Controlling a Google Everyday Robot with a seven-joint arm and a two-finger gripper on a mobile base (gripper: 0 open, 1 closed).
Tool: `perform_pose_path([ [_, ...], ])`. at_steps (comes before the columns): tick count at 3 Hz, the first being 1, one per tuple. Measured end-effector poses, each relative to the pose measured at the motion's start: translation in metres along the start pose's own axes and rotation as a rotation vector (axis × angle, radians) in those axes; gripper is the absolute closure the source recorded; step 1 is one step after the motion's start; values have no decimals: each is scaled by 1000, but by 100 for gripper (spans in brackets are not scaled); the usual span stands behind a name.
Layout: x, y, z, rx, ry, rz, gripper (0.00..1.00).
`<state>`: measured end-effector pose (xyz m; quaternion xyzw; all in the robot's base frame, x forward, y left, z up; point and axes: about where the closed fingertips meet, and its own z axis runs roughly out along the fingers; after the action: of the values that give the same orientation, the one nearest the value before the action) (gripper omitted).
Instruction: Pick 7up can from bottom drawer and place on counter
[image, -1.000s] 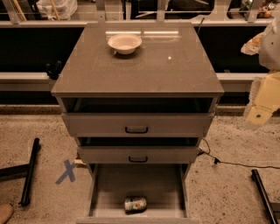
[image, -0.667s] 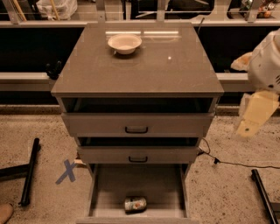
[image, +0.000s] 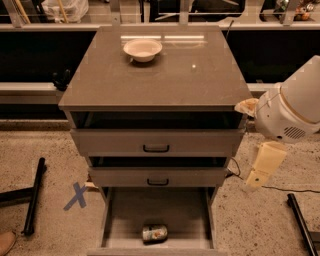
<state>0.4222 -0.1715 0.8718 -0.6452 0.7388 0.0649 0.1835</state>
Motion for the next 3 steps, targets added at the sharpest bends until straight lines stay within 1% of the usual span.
perform_pose_path([
  [1, 0, 0, 0, 0, 0, 0, 0],
  [2, 10, 2, 25, -29, 0, -28, 0],
  [3, 28, 11, 79, -66, 11, -86, 0],
])
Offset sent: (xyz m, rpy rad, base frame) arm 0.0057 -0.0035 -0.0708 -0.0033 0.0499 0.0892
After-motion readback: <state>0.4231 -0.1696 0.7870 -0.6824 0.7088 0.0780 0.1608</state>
